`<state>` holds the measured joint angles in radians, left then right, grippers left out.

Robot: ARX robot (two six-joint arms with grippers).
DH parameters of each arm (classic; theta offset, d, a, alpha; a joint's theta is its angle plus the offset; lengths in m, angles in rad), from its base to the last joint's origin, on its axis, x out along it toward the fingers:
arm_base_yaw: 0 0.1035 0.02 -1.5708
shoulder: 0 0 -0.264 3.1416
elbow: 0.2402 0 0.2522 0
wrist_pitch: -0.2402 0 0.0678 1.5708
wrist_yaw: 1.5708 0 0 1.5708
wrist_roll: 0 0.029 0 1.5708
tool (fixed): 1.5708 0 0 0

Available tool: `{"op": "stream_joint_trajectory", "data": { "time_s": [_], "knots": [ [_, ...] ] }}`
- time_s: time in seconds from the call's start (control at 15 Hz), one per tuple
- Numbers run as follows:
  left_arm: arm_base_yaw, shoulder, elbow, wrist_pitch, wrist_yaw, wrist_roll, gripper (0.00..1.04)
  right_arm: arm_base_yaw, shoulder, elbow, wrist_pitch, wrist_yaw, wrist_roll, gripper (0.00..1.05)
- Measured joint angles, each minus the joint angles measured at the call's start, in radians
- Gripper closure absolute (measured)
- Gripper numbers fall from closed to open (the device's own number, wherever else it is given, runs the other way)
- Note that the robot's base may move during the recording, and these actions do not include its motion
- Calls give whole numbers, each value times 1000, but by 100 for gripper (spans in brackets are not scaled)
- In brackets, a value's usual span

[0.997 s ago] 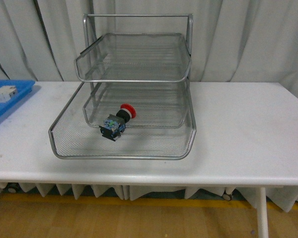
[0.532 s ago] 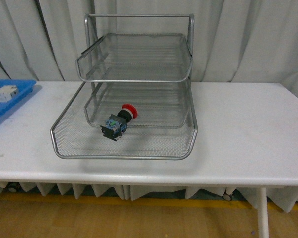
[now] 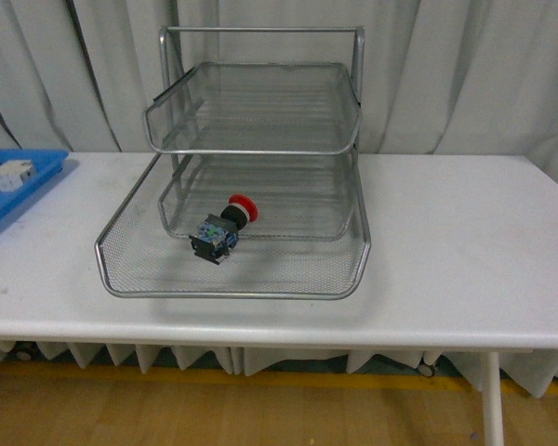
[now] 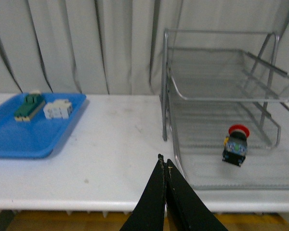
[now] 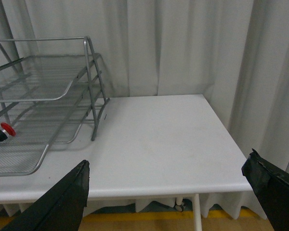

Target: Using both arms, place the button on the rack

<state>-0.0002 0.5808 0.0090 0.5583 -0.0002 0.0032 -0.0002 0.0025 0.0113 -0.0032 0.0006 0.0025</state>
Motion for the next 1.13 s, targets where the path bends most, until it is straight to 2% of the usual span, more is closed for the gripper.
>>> {"op": "stream_joint_trajectory", "data": {
  "time_s": [0.2,0.8,1.13],
  "knots": [
    [0,-45,0,-39,0,0,103,0,0,0,0,0,0,6],
    [0,-364,0,-341,0,0,103,0,0,0,0,0,0,6],
    [0,-406,0,-381,0,0,103,0,0,0,0,0,0,6]
  ]
}}
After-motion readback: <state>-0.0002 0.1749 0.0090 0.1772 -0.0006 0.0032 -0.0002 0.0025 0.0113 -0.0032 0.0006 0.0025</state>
